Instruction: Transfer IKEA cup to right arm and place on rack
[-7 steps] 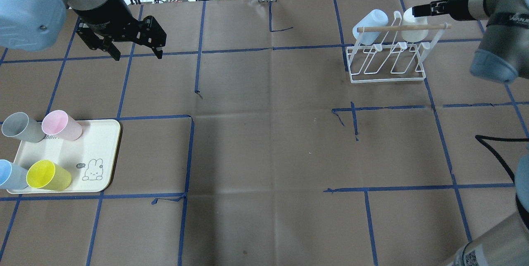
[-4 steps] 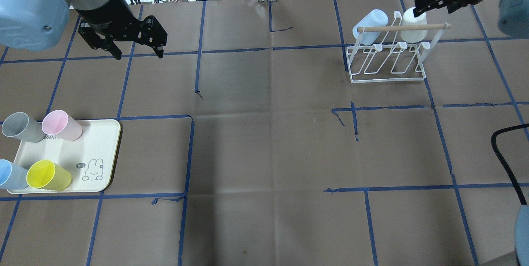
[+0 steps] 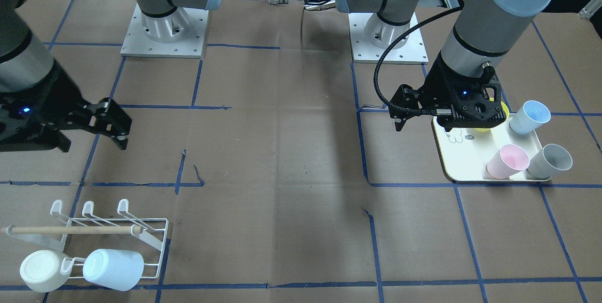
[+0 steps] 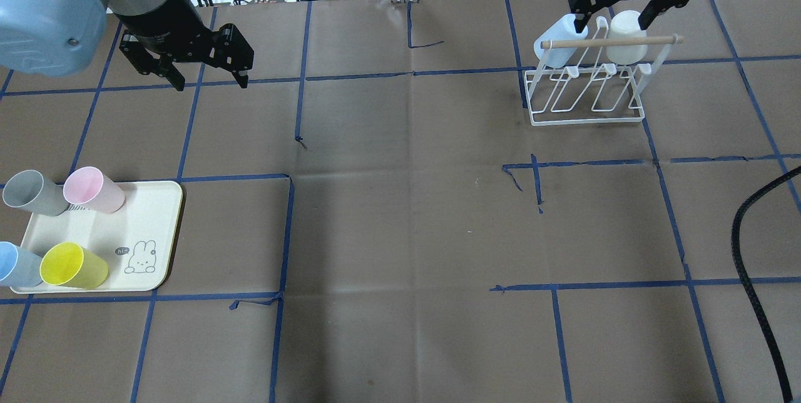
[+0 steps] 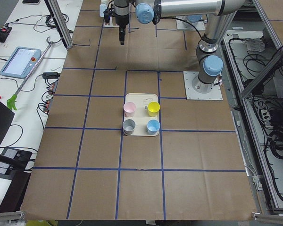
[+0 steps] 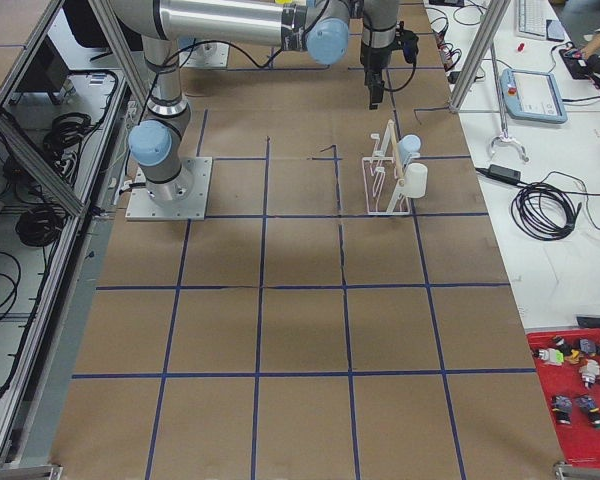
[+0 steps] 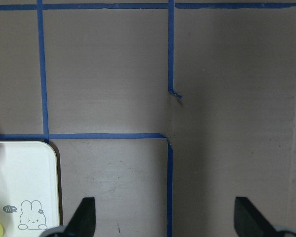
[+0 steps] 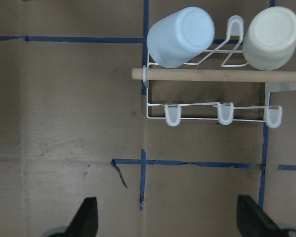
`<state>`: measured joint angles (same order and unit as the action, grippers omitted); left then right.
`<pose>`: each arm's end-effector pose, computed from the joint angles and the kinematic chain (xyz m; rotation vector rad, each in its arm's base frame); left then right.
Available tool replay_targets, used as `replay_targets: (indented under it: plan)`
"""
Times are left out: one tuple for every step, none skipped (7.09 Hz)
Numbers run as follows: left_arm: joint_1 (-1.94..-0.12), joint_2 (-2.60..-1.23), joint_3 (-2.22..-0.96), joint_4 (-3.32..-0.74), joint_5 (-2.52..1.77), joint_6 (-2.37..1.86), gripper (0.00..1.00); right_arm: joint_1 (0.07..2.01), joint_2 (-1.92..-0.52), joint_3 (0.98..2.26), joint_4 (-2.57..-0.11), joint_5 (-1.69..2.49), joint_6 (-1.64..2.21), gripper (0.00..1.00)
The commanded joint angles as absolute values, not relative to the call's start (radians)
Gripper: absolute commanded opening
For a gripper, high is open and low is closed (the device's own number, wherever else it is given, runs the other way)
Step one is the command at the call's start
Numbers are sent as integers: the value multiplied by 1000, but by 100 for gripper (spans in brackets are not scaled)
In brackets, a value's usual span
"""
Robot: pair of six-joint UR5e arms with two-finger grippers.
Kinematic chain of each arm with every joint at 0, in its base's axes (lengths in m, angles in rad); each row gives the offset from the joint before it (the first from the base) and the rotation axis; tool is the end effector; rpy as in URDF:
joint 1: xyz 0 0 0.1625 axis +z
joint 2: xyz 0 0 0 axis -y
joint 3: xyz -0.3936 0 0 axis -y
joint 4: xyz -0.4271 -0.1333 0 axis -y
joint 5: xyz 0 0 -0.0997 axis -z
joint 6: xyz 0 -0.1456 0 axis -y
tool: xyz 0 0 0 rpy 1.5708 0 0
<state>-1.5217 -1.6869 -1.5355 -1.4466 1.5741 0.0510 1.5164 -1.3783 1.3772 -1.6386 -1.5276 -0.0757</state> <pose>-0.1043 -0.5830 0.3778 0.0029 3.1354 -0.0677 0.1061 -0.6186 0.4110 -0.0353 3.1008 -0.1110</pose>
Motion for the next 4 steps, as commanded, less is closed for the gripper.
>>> replay_targets:
  plan:
    - [-1522,-1687,-1536,-1447,1574,52,99,1662,-1433,1399,-1598,-1540,55,100]
    - [-1522,-1687,-1536,-1447,1574,51,99,1667,-1431,1407,-1598,-1539,42,100]
    - [-1522,-1687,-1536,-1447,1574,51,99,1666,-1433,1419,-1601,-1526,35,100]
    - [-1522,-1687,-1536,-1447,1574,51,99,1663,-1445,1446,-1603,-1528,23,100]
